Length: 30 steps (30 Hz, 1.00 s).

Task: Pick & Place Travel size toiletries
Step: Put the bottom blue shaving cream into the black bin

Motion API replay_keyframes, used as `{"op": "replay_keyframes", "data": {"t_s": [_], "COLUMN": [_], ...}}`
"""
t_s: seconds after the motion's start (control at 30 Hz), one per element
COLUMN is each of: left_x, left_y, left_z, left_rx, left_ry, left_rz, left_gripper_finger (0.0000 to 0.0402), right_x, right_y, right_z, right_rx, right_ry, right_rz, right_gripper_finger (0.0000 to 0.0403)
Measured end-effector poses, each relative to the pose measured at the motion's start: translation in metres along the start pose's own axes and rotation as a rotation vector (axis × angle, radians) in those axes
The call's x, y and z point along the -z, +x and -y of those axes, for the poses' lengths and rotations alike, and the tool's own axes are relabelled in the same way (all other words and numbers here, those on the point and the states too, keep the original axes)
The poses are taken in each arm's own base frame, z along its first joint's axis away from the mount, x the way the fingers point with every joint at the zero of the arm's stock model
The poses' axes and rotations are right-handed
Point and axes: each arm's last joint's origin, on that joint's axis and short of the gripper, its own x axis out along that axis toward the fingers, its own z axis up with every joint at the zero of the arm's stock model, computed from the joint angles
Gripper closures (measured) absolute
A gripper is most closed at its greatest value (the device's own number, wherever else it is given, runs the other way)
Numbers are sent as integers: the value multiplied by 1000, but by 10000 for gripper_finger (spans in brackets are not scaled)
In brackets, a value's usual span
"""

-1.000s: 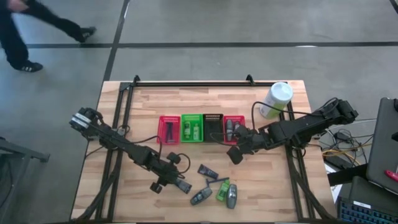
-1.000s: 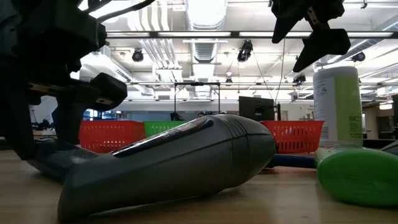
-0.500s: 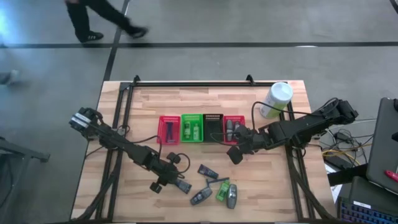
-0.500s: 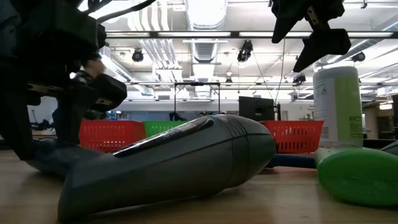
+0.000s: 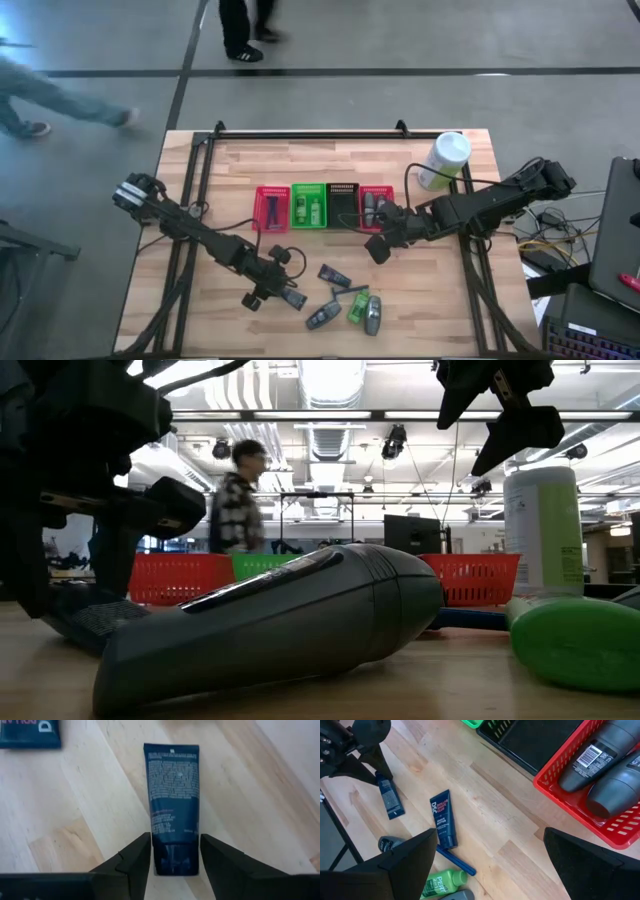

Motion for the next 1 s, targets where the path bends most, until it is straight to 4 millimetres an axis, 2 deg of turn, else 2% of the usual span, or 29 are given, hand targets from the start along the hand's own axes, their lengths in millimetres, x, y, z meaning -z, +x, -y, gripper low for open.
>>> {"op": "replay_keyframes", "data": {"t_s": [0.2, 0.43, 0.57, 0.77, 1.0], "left_x": [2, 1, -6, -20, -21], "left_y": [0, 0, -5, -25, -68], "left_z": [0, 1, 0, -3, -20], "left_rx": [14, 22, 20, -65, -303], "left_ry": [1, 3, -3, -12, -61], "left_rz": [-10, -11, -14, 22, 66], "left_gripper_finger": [262, 253, 261, 267, 262], "right_x": [0, 0, -2, -10, -16], "right_y": [0, 0, -3, -10, -10], "right_z": [0, 0, -4, -19, -32], "right_rx": [0, -1, -26, -158, -307], "right_ry": [6, 19, 22, 10, 40], "right_rz": [0, 1, 10, 62, 120], "right_gripper_finger": [39, 39, 39, 39, 39]}}
